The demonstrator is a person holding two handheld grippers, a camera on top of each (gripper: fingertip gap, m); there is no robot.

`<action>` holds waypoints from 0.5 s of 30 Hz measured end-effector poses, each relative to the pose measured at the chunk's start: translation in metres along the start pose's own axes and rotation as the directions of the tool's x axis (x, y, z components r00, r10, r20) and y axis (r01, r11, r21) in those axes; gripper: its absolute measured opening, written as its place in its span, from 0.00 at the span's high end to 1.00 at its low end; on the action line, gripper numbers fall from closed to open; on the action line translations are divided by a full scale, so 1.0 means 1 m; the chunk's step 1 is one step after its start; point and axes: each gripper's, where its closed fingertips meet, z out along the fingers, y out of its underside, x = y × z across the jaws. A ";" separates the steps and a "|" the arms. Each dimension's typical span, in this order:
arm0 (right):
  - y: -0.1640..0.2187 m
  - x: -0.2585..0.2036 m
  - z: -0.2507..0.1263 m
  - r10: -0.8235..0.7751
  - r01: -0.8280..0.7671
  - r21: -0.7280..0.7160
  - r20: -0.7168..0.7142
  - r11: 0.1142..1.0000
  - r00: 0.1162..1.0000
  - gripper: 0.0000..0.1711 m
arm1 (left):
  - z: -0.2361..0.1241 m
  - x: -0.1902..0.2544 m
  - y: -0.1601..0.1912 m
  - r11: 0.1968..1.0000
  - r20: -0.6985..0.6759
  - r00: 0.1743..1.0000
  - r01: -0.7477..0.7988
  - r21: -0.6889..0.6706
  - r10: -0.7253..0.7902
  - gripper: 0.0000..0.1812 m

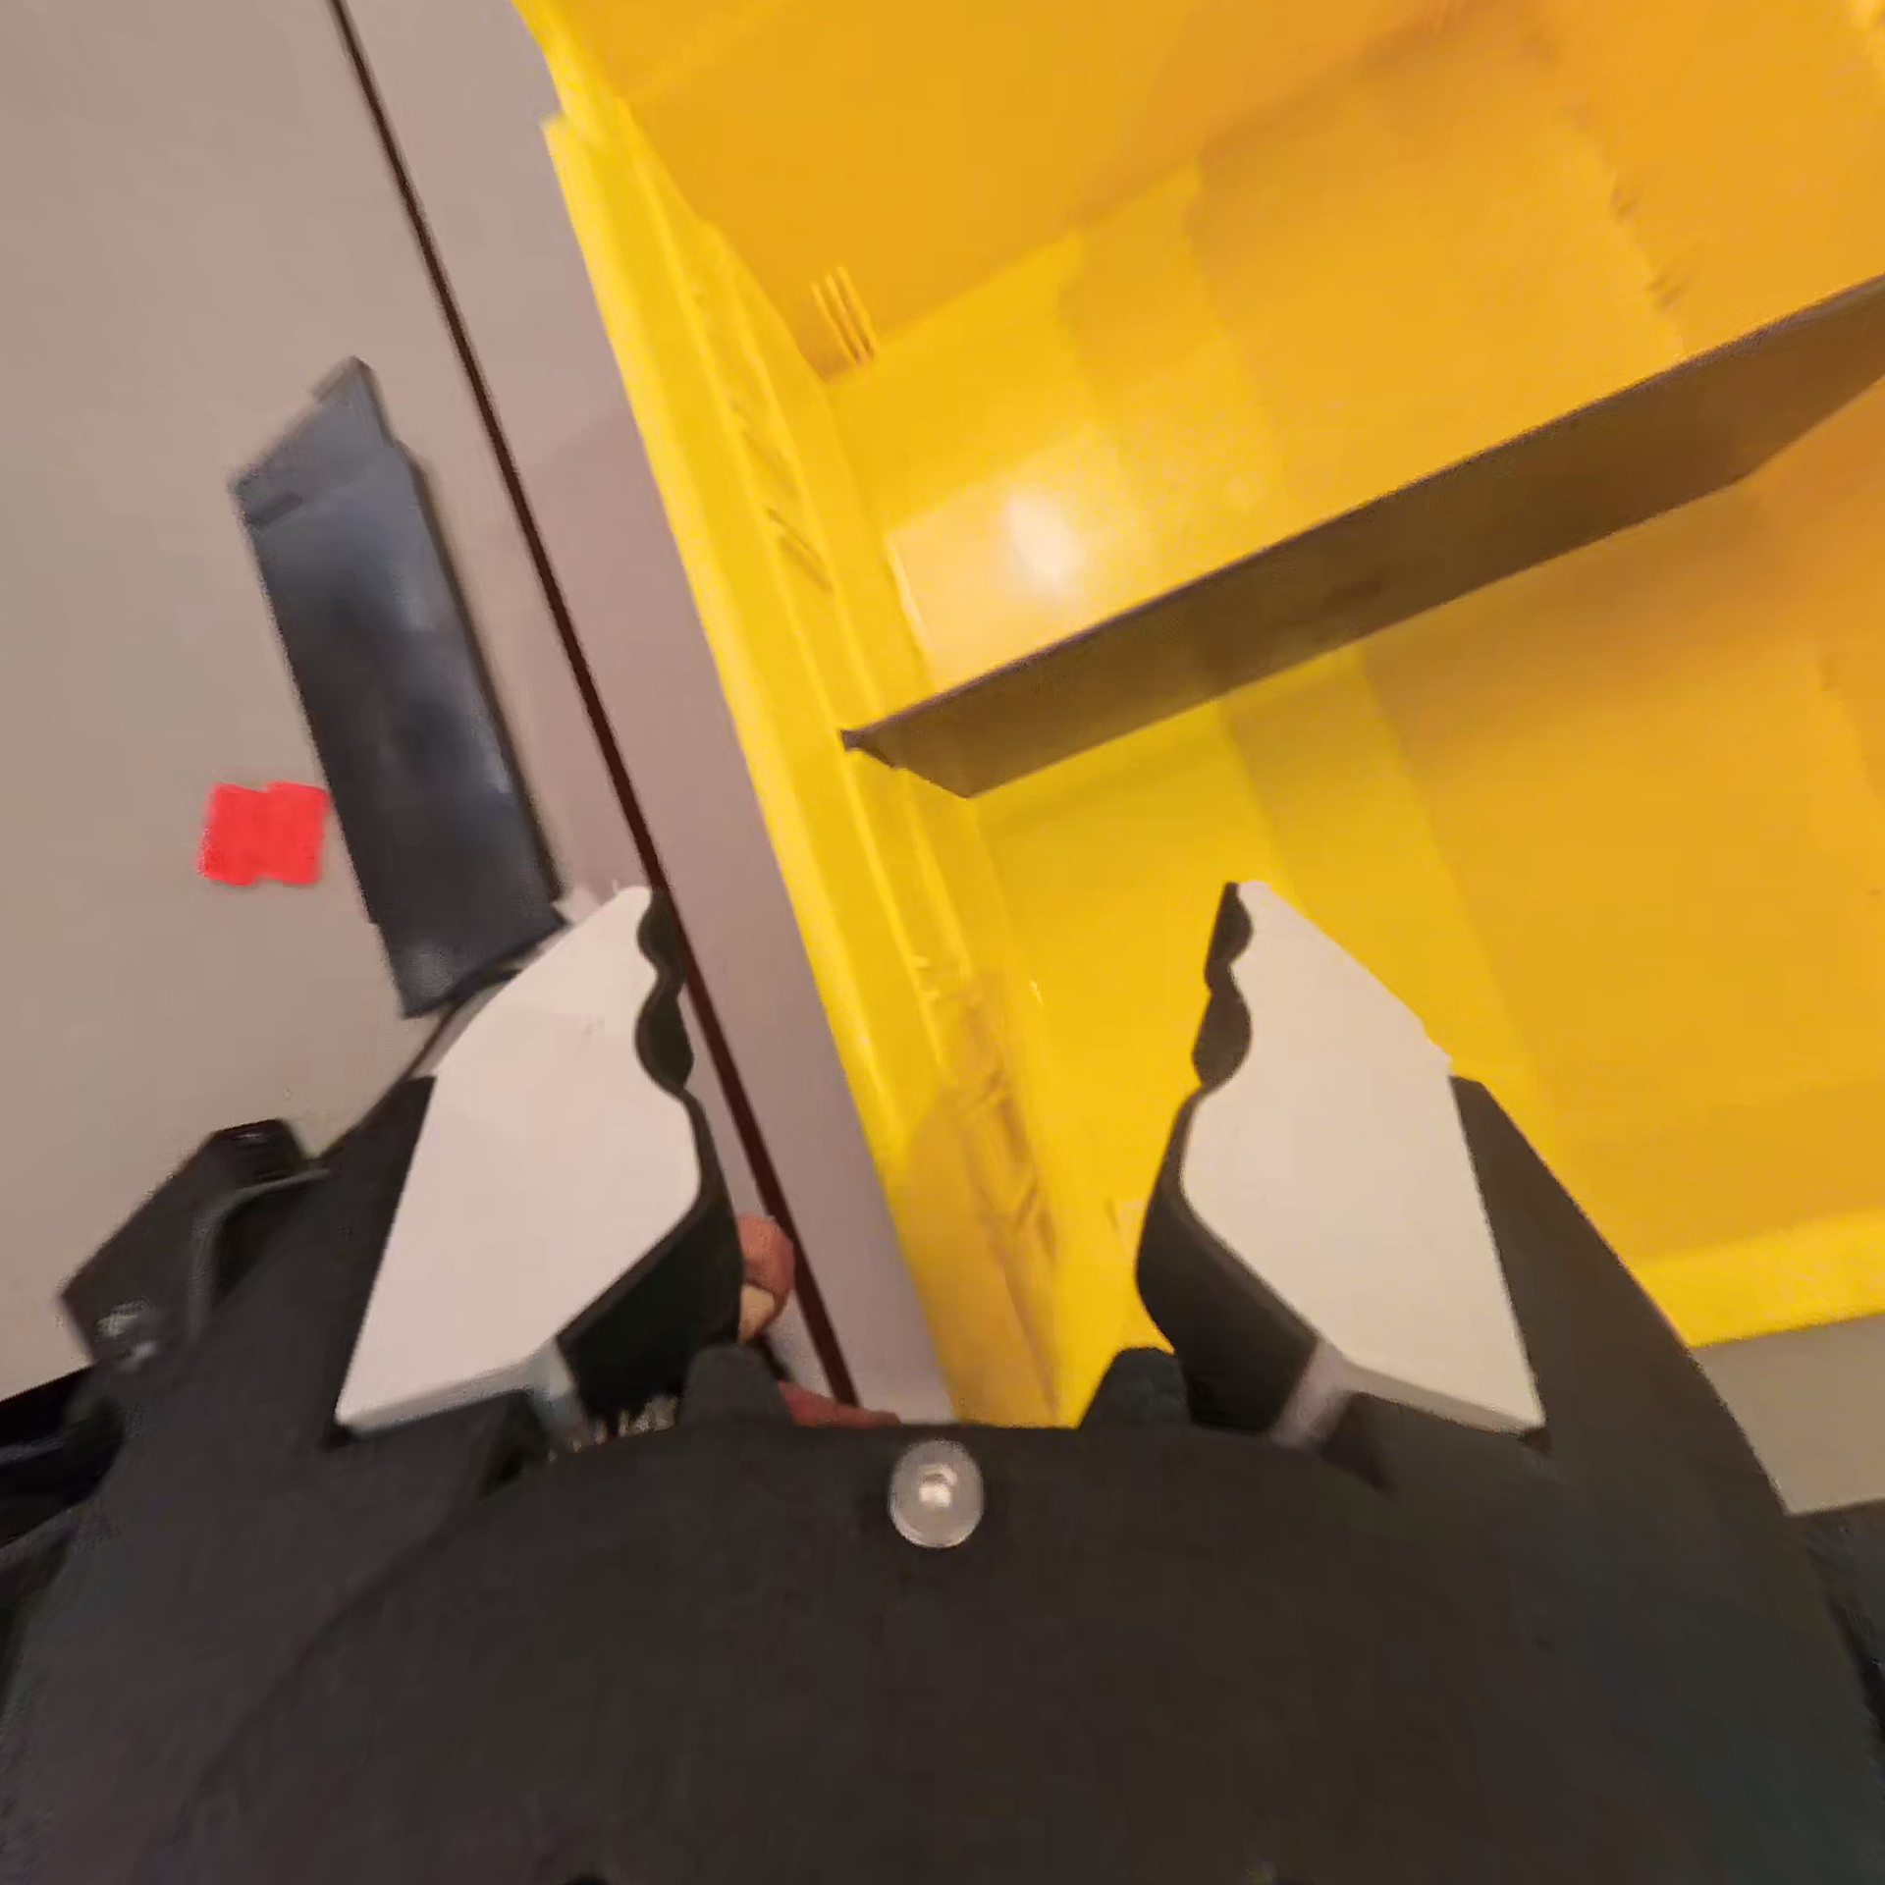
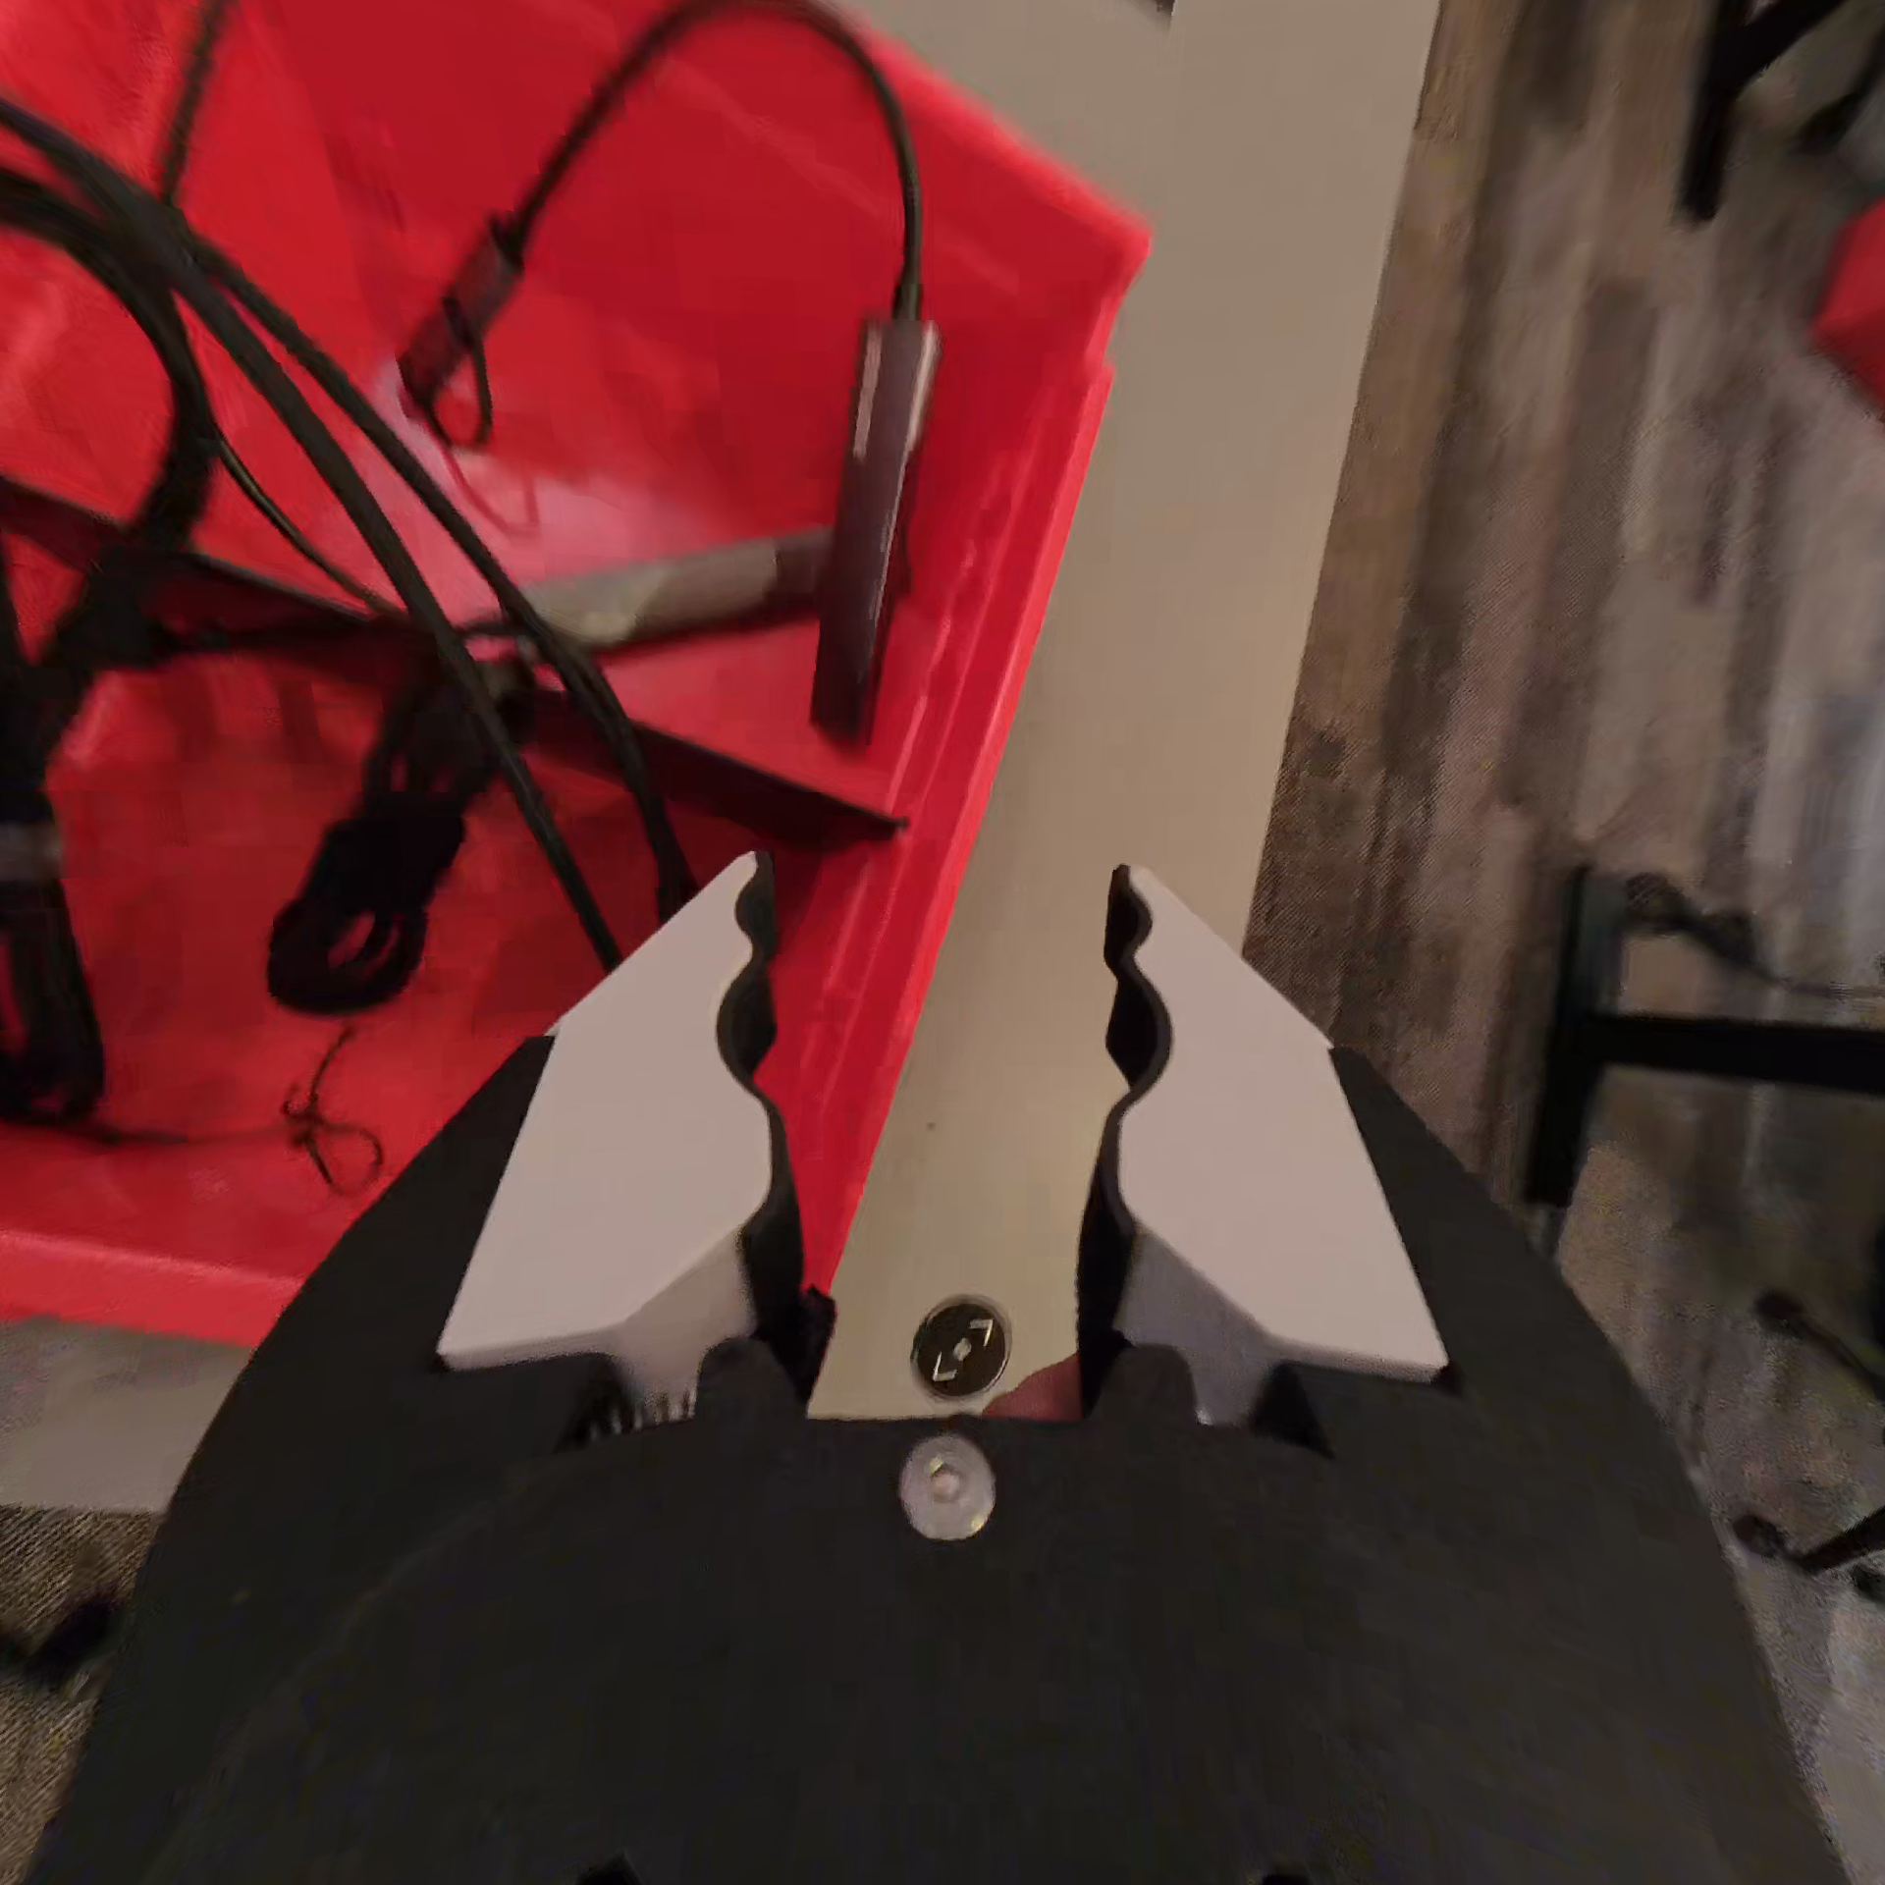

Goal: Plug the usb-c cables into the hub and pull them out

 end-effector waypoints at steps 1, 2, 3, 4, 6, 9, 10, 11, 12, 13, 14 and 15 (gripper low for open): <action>0.014 -0.001 0.005 0.016 -0.015 -0.028 0.018 1.000 1.000 0.63 | 0.005 0.005 0.004 1.000 -0.029 1.000 0.010 -0.010 -0.011 0.48; 0.028 -0.005 0.010 0.028 -0.025 -0.060 0.045 0.998 0.999 0.63 | 0.009 0.012 0.006 1.000 -0.061 0.998 0.015 -0.017 -0.016 0.52; 0.040 -0.012 0.016 0.035 -0.027 -0.091 0.080 0.995 0.996 0.64 | 0.010 0.014 0.006 0.999 -0.060 0.998 0.017 -0.027 -0.019 0.54; 0.050 -0.018 0.022 0.037 -0.023 -0.119 0.114 0.993 0.993 0.67 | 0.011 0.012 0.005 0.999 -0.041 0.999 0.018 -0.030 -0.019 0.58; 0.067 -0.032 0.034 0.036 -0.006 -0.167 0.179 0.986 0.983 0.77 | 0.011 0.008 0.002 0.999 -0.005 0.999 0.039 -0.016 -0.039 0.70; 0.063 -0.044 0.043 0.072 -0.044 -0.119 0.238 0.992 0.969 0.90 | 0.014 -0.002 0.003 0.999 0.059 0.998 0.034 -0.005 -0.033 0.80; 0.062 -0.045 0.043 0.099 -0.071 -0.119 0.245 0.990 0.964 0.92 | 0.016 -0.001 0.003 0.999 0.049 0.998 0.049 0.003 -0.049 0.79; 0.062 -0.045 0.043 0.096 -0.070 -0.117 0.236 0.991 0.967 0.93 | 0.019 -0.001 0.009 0.998 0.035 0.998 0.055 -0.022 -0.054 0.74; 0.061 -0.045 0.043 0.089 -0.064 -0.116 0.225 0.991 0.970 0.94 | 0.022 0.003 0.012 0.998 -0.005 0.998 0.064 -0.024 -0.064 0.63; 0.060 -0.048 0.043 0.089 -0.064 -0.116 0.225 0.991 0.970 0.93 | 0.023 0.005 0.015 0.995 -0.044 0.994 0.100 -0.030 -0.102 0.53; 0.059 -0.052 0.042 0.091 -0.066 -0.114 0.227 0.991 0.970 0.93 | 0.024 0.005 0.018 0.992 -0.061 0.991 0.118 -0.035 -0.120 0.53; 0.058 -0.056 0.041 0.093 -0.069 -0.113 0.226 0.991 0.970 0.93 | 0.024 0.007 0.021 0.993 -0.079 0.990 0.115 -0.033 -0.118 0.59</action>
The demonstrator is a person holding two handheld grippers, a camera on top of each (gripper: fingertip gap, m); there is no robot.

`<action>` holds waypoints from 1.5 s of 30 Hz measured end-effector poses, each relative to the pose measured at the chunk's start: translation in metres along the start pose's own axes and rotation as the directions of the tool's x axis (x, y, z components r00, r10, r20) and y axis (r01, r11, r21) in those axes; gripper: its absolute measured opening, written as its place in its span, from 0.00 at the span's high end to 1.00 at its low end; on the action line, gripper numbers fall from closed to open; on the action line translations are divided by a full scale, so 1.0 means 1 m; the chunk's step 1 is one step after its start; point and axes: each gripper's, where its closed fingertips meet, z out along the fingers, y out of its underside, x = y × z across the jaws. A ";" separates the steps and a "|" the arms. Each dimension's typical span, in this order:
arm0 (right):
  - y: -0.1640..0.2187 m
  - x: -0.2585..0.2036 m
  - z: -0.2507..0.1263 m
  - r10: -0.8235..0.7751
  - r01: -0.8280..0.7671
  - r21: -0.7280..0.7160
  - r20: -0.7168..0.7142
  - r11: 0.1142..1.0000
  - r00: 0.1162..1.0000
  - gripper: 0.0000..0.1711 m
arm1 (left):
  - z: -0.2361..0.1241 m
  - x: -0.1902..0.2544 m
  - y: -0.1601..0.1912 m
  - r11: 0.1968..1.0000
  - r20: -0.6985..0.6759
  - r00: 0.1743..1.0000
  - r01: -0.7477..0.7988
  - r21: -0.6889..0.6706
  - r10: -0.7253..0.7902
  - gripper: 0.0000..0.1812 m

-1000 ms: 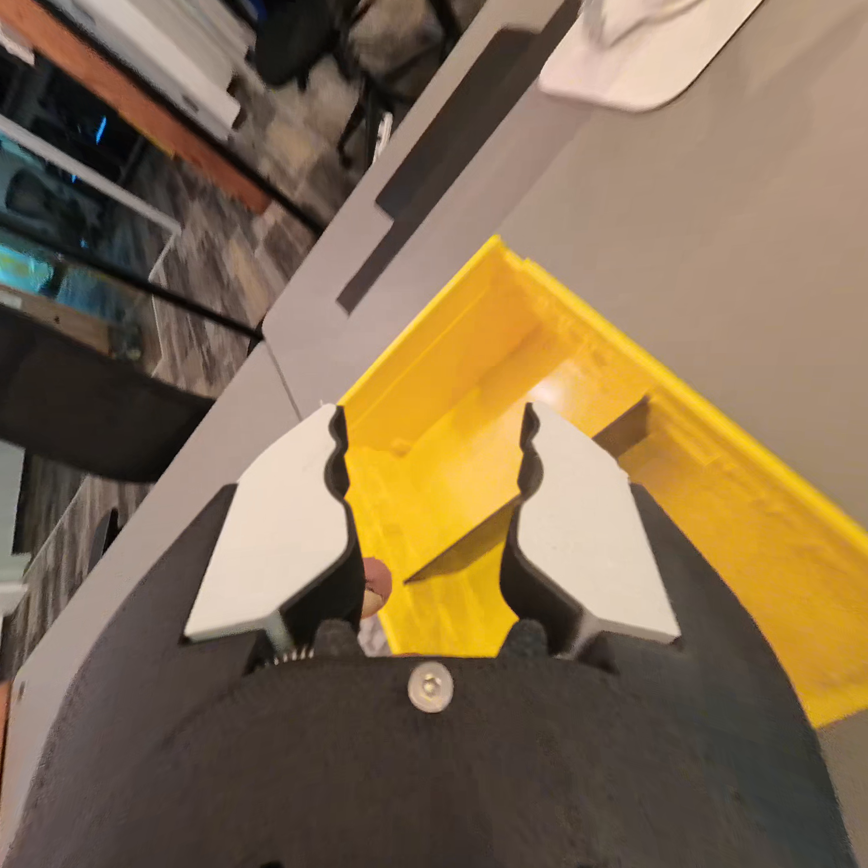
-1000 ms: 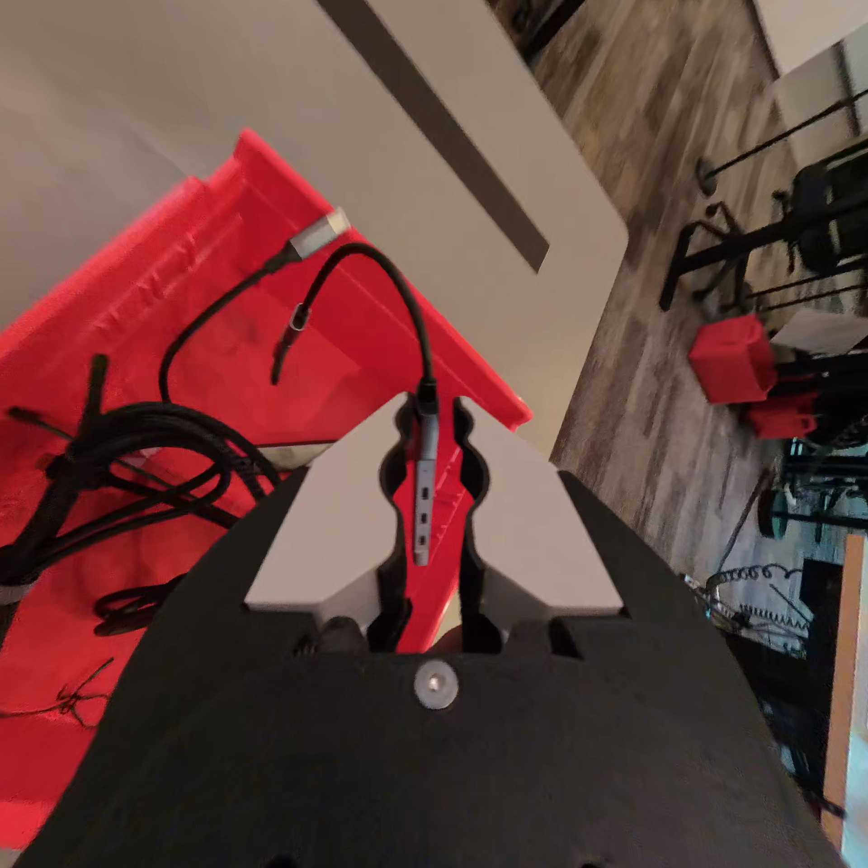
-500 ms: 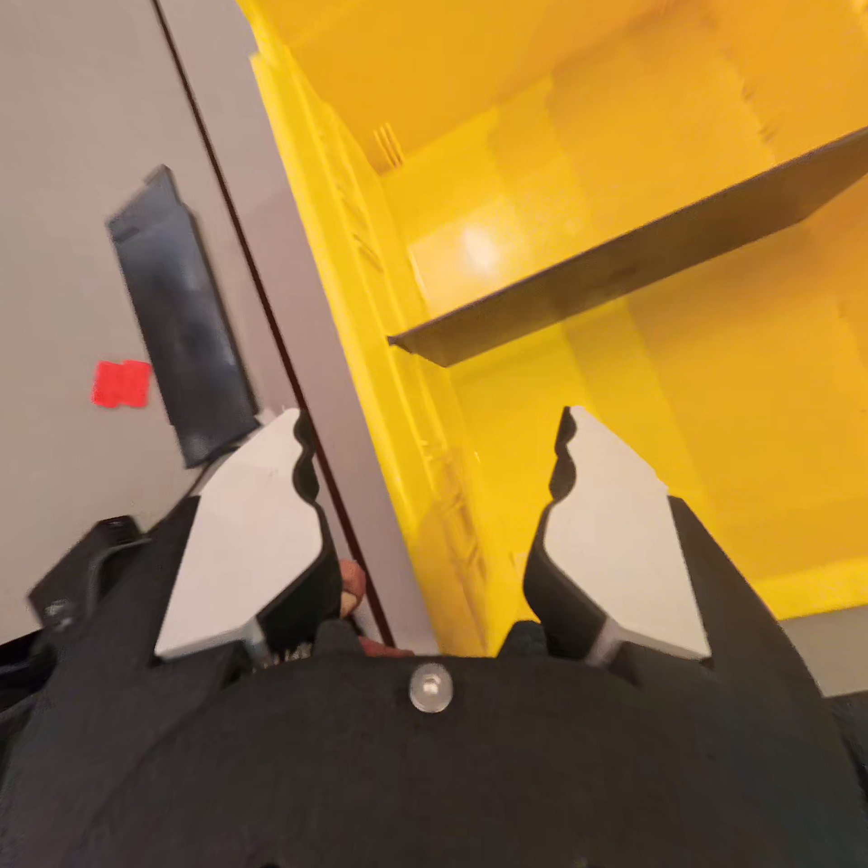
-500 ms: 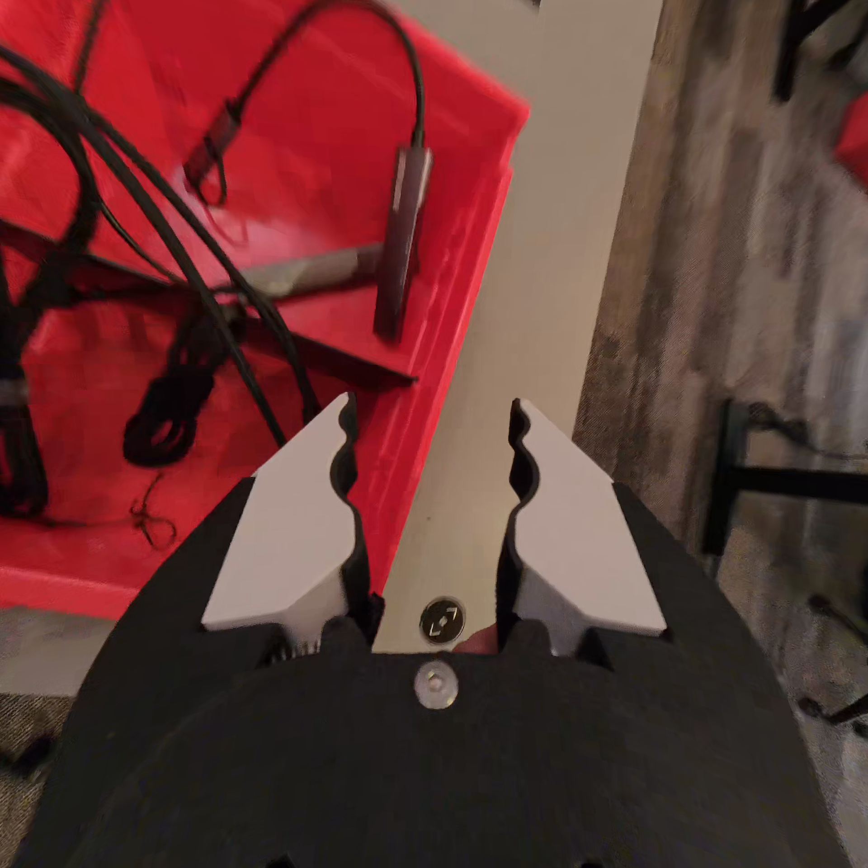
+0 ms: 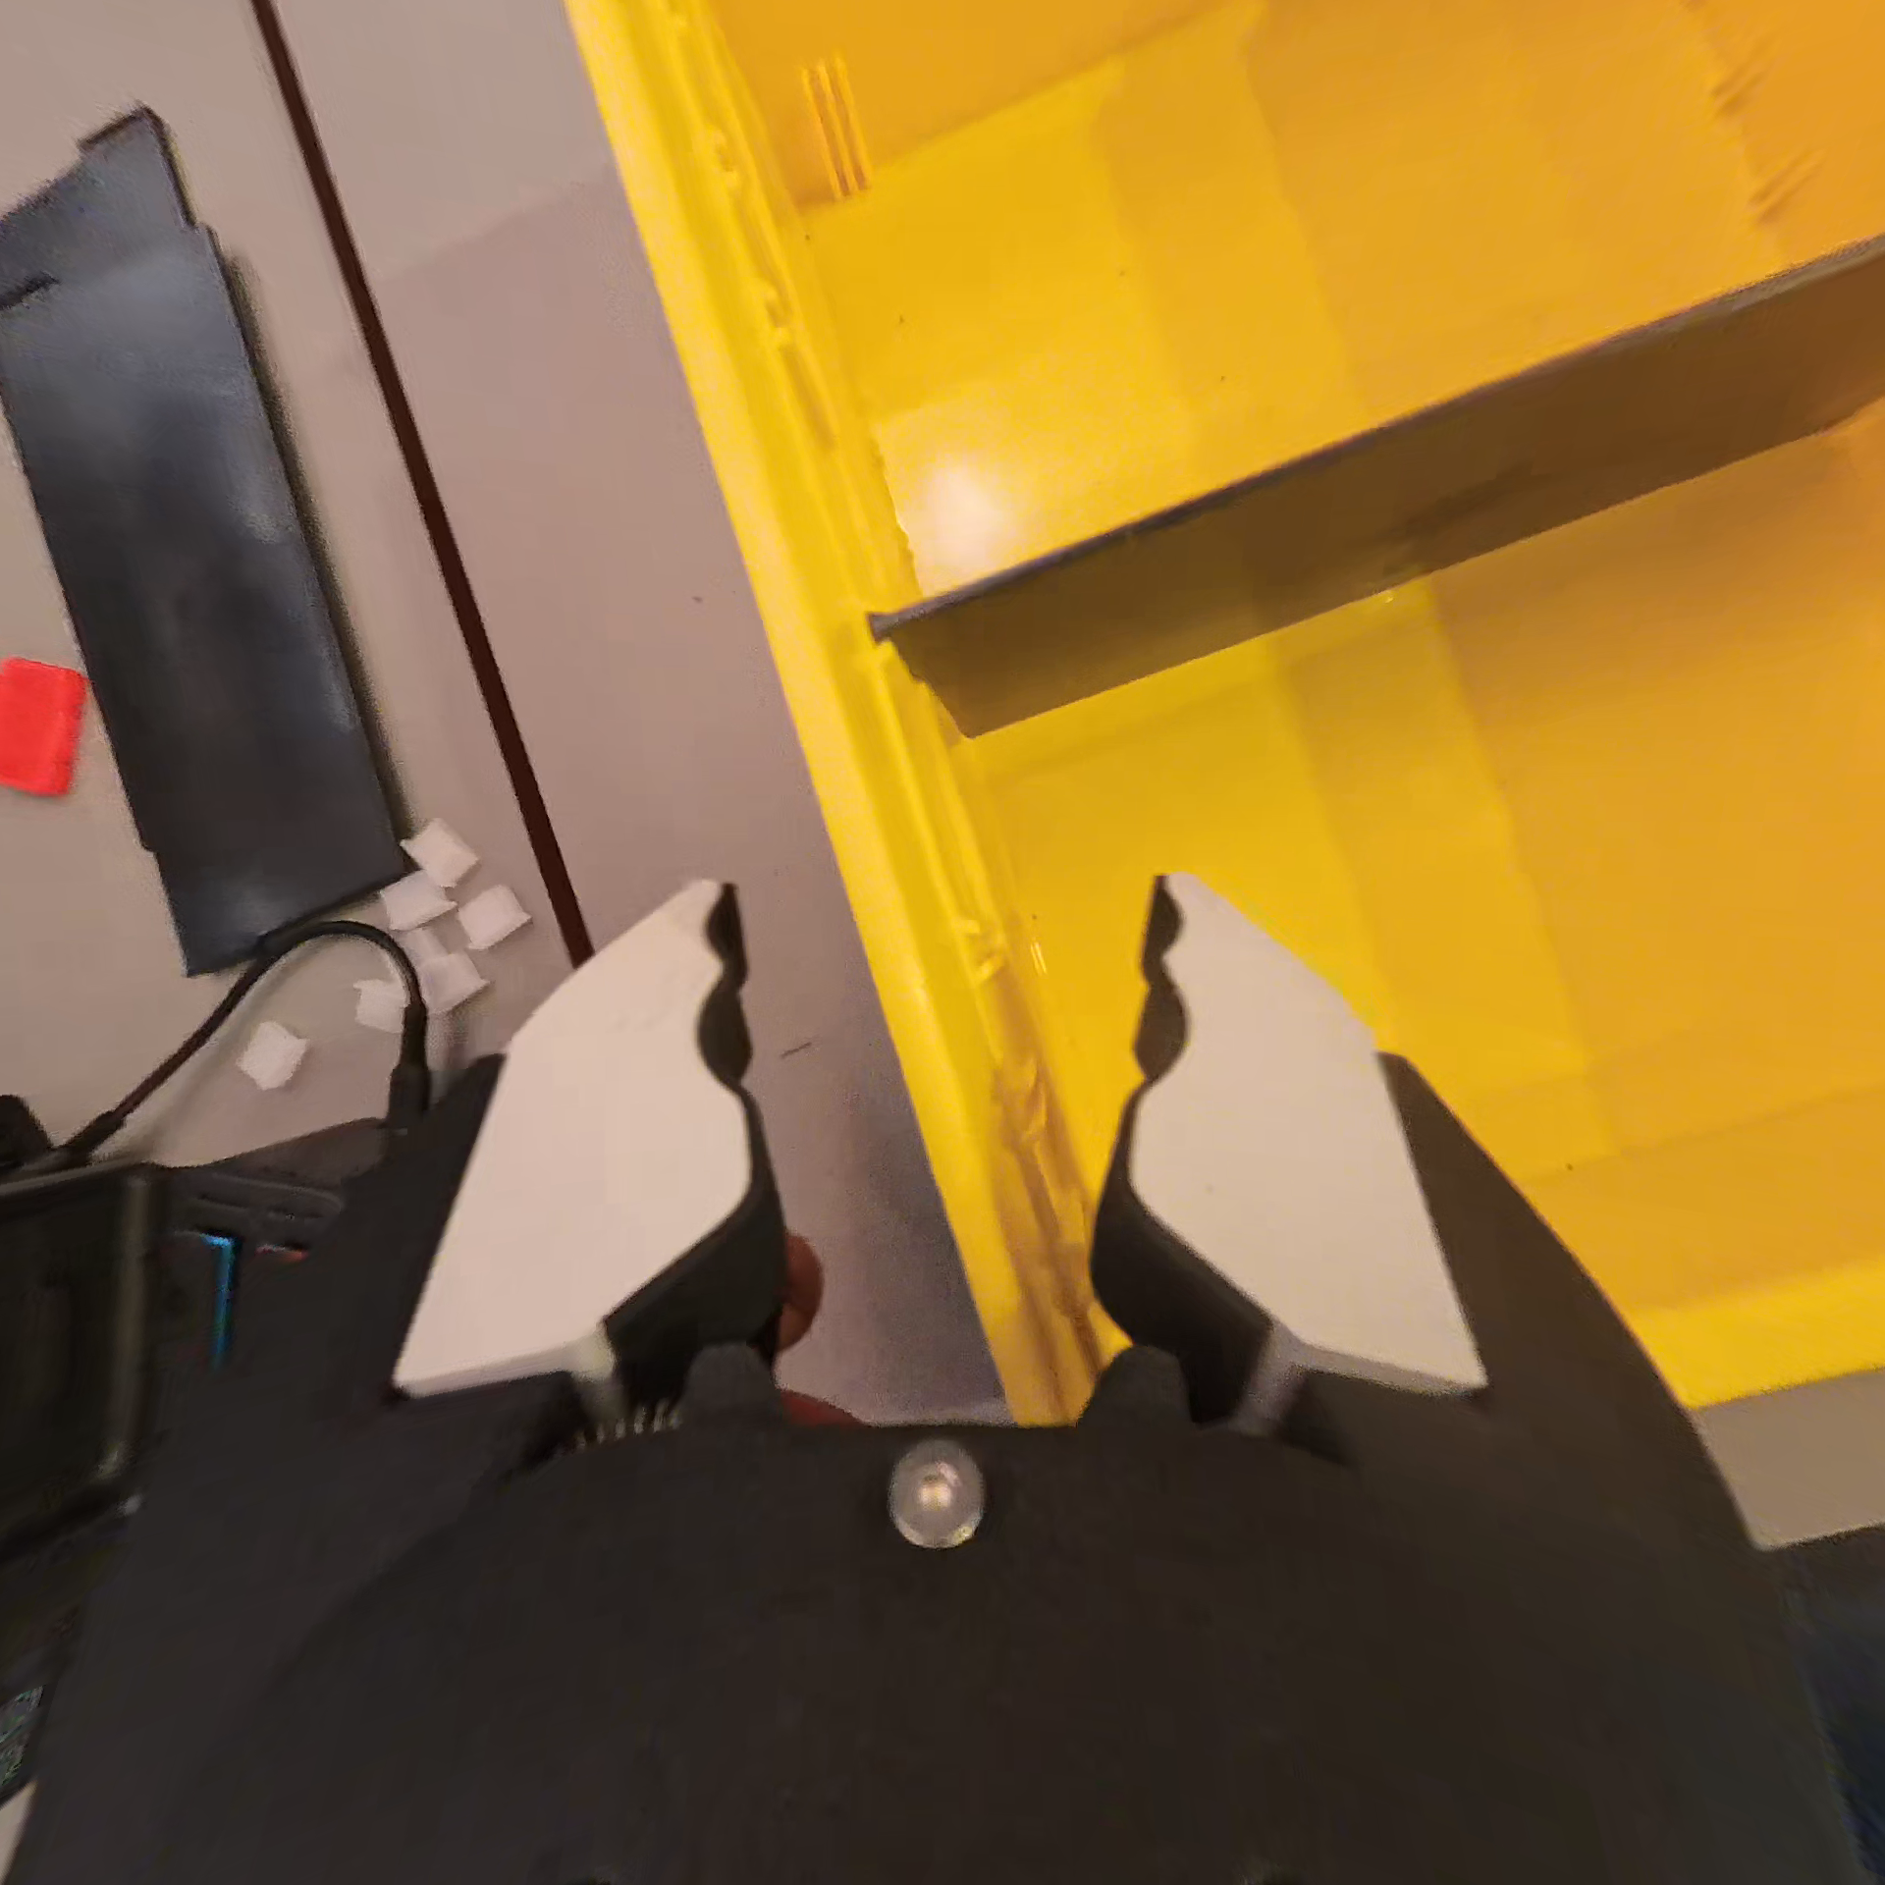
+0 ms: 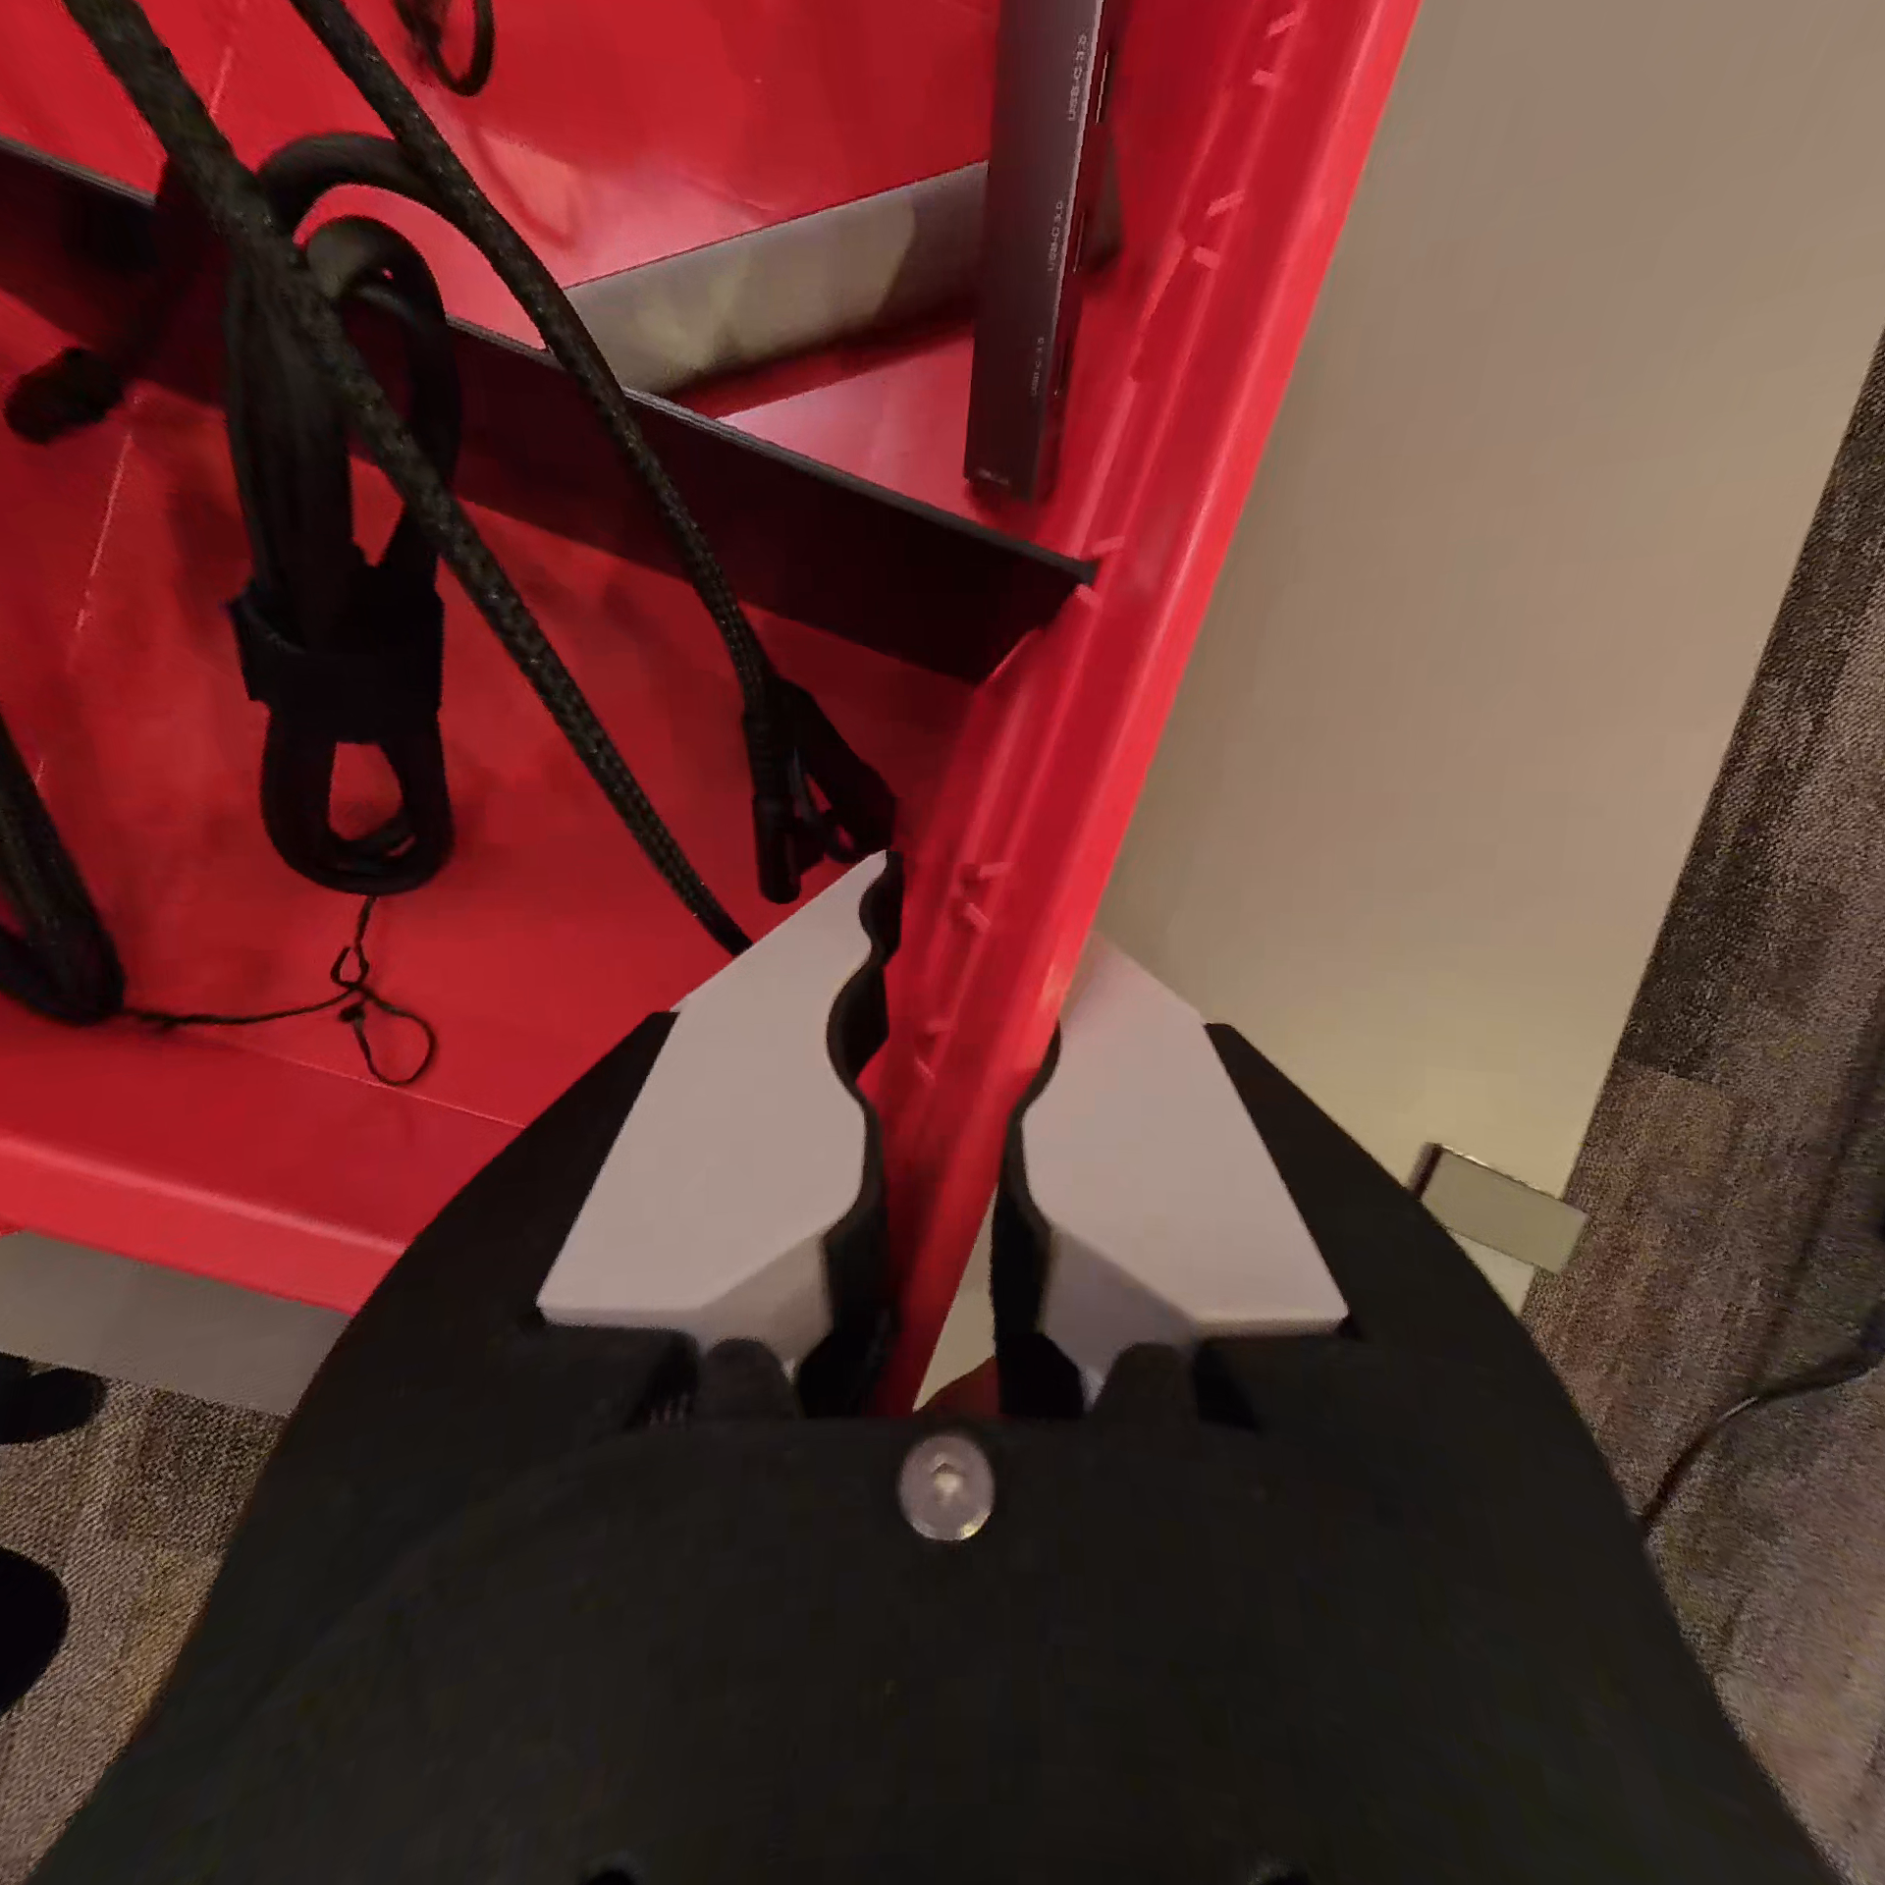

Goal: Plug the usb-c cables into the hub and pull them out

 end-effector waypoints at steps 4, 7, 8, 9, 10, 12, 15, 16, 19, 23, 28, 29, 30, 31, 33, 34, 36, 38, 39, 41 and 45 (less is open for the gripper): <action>-0.004 -0.023 0.000 -0.005 0.005 0.007 0.010 1.000 1.000 0.92 | 0.005 0.013 0.001 0.999 -0.103 0.994 0.045 0.023 -0.043 0.79; -0.009 -0.049 0.001 -0.026 0.025 0.024 0.037 0.999 0.999 0.89 | 0.004 0.025 -0.007 0.992 -0.176 0.980 0.104 0.076 -0.089 0.85; -0.011 -0.060 0.001 -0.031 0.029 0.037 0.049 0.999 0.998 0.87 | 0.004 0.027 -0.009 0.988 -0.190 0.977 0.121 0.096 -0.101 0.86; -0.014 -0.071 0.001 -0.038 0.034 0.053 0.061 0.998 0.997 0.85 | 0.002 0.028 -0.011 0.987 -0.190 0.978 0.109 0.114 -0.086 0.86; -0.018 -0.083 0.002 -0.041 0.036 0.072 0.071 0.997 0.997 0.83 | 0.000 0.030 -0.013 0.984 -0.193 0.978 0.110 0.139 -0.082 0.86; -0.024 -0.107 0.002 -0.057 0.049 0.100 0.085 0.994 0.995 0.78 | -0.005 0.038 -0.018 0.973 -0.209 0.974 0.125 0.192 -0.084 0.87; -0.030 -0.145 0.003 -0.092 0.080 0.126 0.095 0.989 0.991 0.72 | -0.018 0.041 -0.027 0.955 -0.221 0.969 0.165 0.247 -0.111 0.87; -0.033 -0.158 0.002 -0.100 0.085 0.135 0.103 0.987 0.990 0.71 | -0.025 0.041 -0.030 0.944 -0.217 0.969 0.178 0.276 -0.120 0.87; -0.041 -0.200 0.002 -0.124 0.099 0.170 0.141 0.980 0.982 0.70 | -0.051 0.036 -0.037 0.906 -0.210 0.966 0.221 0.360 -0.152 0.87; -0.062 -0.271 0.002 -0.139 0.074 0.261 0.239 0.962 0.961 0.63 | -0.087 0.030 -0.036 0.860 -0.204 0.960 0.263 0.438 -0.191 0.87; -0.091 -0.377 0.009 -0.222 0.111 0.329 0.322 0.938 0.920 0.47 | -0.125 0.023 -0.029 0.802 -0.197 0.955 0.292 0.521 -0.219 0.86; -0.098 -0.399 0.010 -0.241 0.122 0.338 0.338 0.933 0.910 0.43 | -0.131 0.020 -0.029 0.789 -0.205 0.954 0.297 0.537 -0.220 0.86; -0.106 -0.421 0.012 -0.262 0.135 0.347 0.350 0.928 0.899 0.40 | -0.137 0.018 -0.030 0.774 -0.217 0.951 0.305 0.554 -0.219 0.86; -0.113 -0.442 0.015 -0.285 0.152 0.355 0.358 0.922 0.889 0.38 | -0.144 0.015 -0.032 0.757 -0.230 0.948 0.314 0.573 -0.219 0.86; -0.129 -0.485 0.019 -0.307 0.155 0.376 0.390 0.914 0.868 0.30 | -0.155 0.009 -0.033 0.729 -0.236 0.944 0.329 0.601 -0.232 0.86; -0.135 -0.508 0.020 -0.330 0.169 0.380 0.410 0.909 0.850 0.25 | -0.161 0.006 -0.034 0.716 -0.244 0.939 0.343 0.608 -0.242 0.86; -0.146 -0.553 0.023 -0.385 0.210 0.392 0.446 0.896 0.808 0.20 | -0.172 -0.001 -0.034 0.703 -0.232 0.941 0.339 0.626 -0.247 0.86; -0.156 -0.597 0.022 -0.407 0.214 0.393 0.517 0.894 0.753 0.16 | -0.184 -0.005 -0.034 0.695 -0.216 0.945 0.327 0.640 -0.245 0.86; -0.160 -0.613 0.021 -0.428 0.233 0.396 0.531 0.888 0.731 0.15 | -0.189 -0.006 -0.034 0.699 -0.197 0.950 0.311 0.644 -0.242 0.86; -0.171 -0.632 0.016 -0.462 0.244 0.430 0.532 0.869 0.709 0.14 | -0.202 -0.006 -0.038 0.697 -0.164 0.959 0.282 0.659 -0.233 0.85; -0.183 -0.616 -0.007 -0.510 0.245 0.511 0.480 0.824 0.714 0.16 | -0.220 0.015 -0.056 0.713 -0.113 0.977 0.208 0.670 -0.180 0.85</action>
